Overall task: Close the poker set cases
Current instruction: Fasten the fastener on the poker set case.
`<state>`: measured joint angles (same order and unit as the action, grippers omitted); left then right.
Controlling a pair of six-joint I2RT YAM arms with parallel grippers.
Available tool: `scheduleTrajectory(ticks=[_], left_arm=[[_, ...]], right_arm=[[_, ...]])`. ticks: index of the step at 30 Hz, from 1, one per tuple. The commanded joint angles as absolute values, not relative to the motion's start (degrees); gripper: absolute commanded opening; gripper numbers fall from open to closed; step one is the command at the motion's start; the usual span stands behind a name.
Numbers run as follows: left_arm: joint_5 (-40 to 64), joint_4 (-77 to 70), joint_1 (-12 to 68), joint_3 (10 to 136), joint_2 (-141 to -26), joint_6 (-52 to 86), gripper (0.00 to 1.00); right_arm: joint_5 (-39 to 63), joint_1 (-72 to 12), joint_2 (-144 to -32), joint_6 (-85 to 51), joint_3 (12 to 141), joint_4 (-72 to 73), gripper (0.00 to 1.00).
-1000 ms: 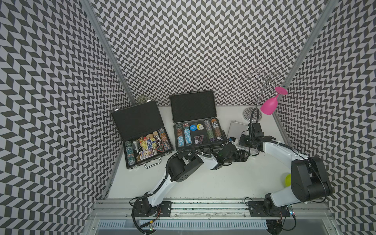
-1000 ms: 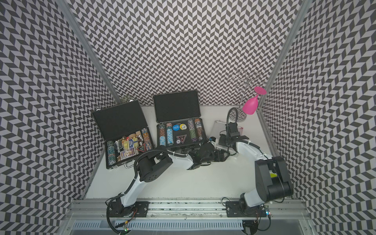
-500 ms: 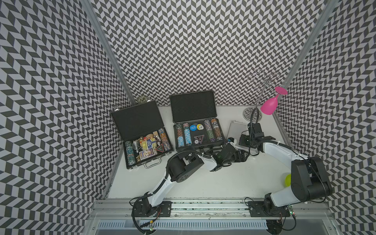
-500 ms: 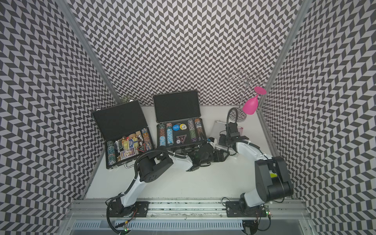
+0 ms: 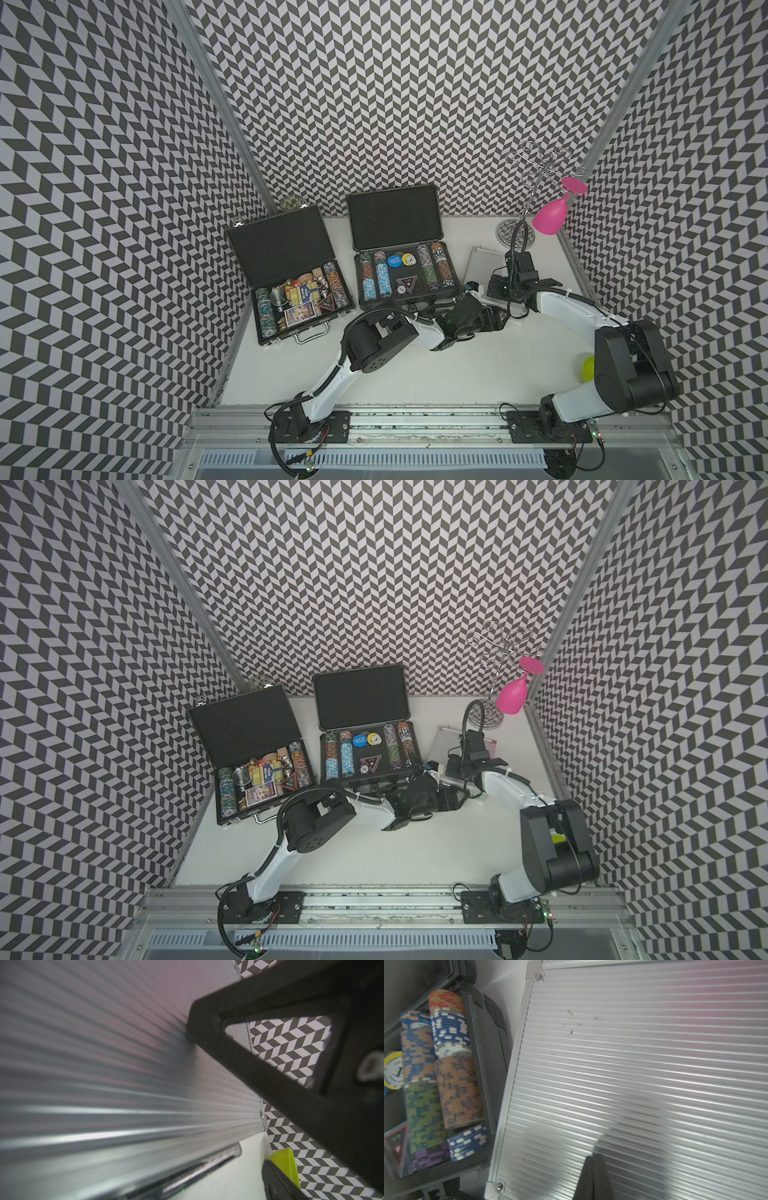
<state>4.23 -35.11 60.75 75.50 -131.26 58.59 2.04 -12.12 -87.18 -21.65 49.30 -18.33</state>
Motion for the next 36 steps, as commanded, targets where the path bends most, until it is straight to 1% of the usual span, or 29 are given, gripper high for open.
scheduleTrajectory(ticks=[1, 5, 16, 19, 23, 28, 30, 36], left_arm=[[-1.4, -32.8, 60.4, 75.6, -132.7, 59.9, 0.80], [-3.0, -31.3, 60.4, 75.9, -132.6, 60.5, 0.78], [-5.4, -29.9, 60.4, 77.4, -133.4, 62.1, 0.69], [-5.9, -29.7, 60.4, 77.4, -133.3, 62.2, 0.69], [-6.4, -29.6, 60.6, 77.4, -133.3, 62.3, 0.70], [-6.9, -26.8, 61.0, 78.4, -133.3, 61.9, 0.78], [-6.5, -27.6, 61.0, 76.8, -132.3, 62.1, 0.81], [-4.8, -31.7, 61.1, 69.3, -125.6, 61.1, 0.81]], right_arm=[[4.5, -13.3, -91.8, -22.1, 43.9, -33.6, 0.00], [4.7, -13.4, -91.9, -22.1, 44.0, -33.5, 0.00], [4.7, -13.4, -90.9, -22.1, 43.6, -34.1, 0.00], [4.9, -13.5, -90.8, -22.2, 43.6, -34.0, 0.00], [4.8, -13.5, -90.8, -22.2, 43.7, -34.2, 0.00], [4.8, -13.5, -90.8, -22.2, 43.8, -34.1, 0.00], [4.8, -13.4, -91.0, -22.3, 44.1, -34.1, 0.00], [4.8, -13.5, -92.0, -22.5, 45.0, -33.8, 0.00]])
